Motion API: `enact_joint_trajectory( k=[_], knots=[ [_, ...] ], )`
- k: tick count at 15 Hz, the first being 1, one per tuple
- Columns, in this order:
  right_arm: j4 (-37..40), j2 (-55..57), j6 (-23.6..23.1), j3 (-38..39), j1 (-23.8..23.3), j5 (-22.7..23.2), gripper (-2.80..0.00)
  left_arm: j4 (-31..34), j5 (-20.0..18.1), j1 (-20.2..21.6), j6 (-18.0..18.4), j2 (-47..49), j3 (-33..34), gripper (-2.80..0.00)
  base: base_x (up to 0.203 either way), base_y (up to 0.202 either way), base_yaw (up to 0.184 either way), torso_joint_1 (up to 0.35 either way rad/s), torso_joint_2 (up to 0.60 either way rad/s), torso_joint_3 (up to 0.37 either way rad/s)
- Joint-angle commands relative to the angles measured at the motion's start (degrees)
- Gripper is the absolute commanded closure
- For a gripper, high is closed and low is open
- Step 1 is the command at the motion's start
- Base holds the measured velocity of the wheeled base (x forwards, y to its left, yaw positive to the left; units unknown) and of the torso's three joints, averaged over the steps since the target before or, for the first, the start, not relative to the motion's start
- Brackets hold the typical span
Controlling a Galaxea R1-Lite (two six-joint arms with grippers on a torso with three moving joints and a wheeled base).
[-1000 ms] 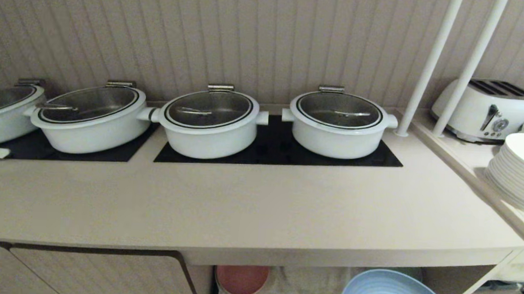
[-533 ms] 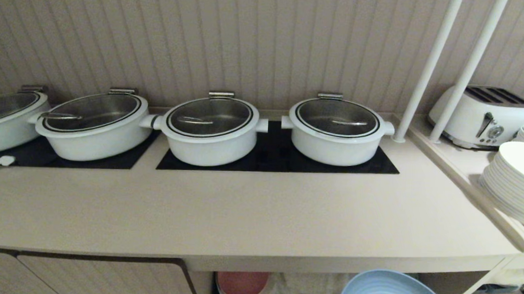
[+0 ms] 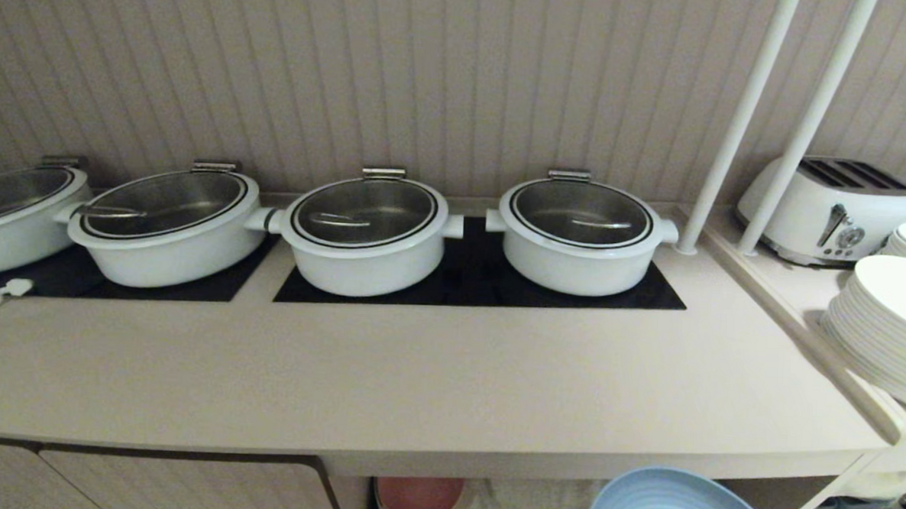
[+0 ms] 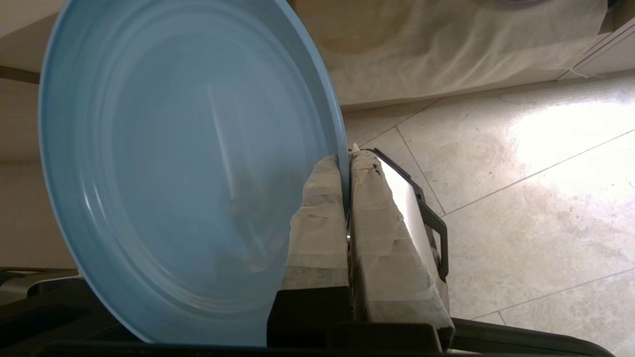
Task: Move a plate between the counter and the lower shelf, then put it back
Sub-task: Put the plate
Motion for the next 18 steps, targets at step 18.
enact_joint_trajectory(
  k=[18],
  knots=[
    [-0.63, -0.44, 0.1, -0.61, 0.91, -0.05, 0.0, -0.01, -0.01, 0.0, 0.02, -0.02, 0.0, 0.0, 0.0, 0.0, 0.0, 0.0, 0.0, 0.0]
  ],
)
